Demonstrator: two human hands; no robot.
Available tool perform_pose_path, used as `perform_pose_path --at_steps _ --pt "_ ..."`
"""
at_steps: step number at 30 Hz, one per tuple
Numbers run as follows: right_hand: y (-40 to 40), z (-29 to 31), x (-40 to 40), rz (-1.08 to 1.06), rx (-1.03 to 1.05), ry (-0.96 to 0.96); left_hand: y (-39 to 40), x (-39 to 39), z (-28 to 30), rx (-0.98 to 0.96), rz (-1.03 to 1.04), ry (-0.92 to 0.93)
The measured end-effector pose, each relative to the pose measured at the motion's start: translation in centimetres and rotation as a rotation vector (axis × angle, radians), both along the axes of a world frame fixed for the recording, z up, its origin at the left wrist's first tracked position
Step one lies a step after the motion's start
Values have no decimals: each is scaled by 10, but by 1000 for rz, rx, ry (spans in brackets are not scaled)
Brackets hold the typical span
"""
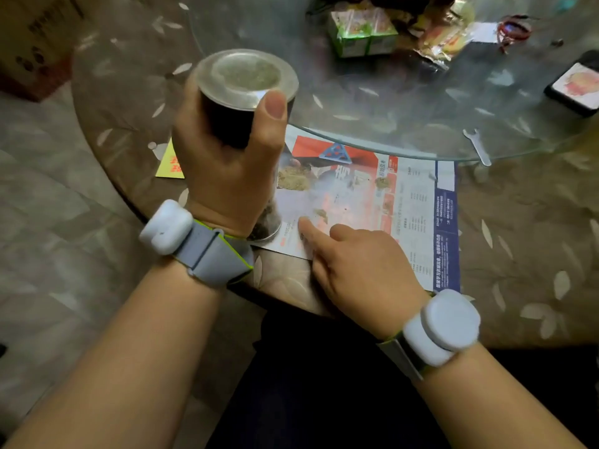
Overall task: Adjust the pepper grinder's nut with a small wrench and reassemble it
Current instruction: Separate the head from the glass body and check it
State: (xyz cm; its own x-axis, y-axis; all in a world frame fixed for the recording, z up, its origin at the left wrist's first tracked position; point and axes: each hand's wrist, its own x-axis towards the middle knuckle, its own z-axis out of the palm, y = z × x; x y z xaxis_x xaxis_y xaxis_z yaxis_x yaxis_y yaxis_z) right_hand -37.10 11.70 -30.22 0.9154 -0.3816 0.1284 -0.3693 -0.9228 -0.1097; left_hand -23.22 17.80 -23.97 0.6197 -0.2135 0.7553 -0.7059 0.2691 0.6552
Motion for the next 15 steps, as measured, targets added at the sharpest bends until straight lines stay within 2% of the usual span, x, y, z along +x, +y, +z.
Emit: perform_pose_path --at_steps 2,10,13,15 --pt "0 0 2 -11 23 21 -3 3 -3 17 8 42" --pt "2 2 2 -40 93 -2 -8 -3 -3 1 77 12" --pt "1 2 1 -48 112 -8 -8 -3 -2 15 -26 67" --pt "1 4 1 -41 120 1 -7 -7 -4 3 4 94"
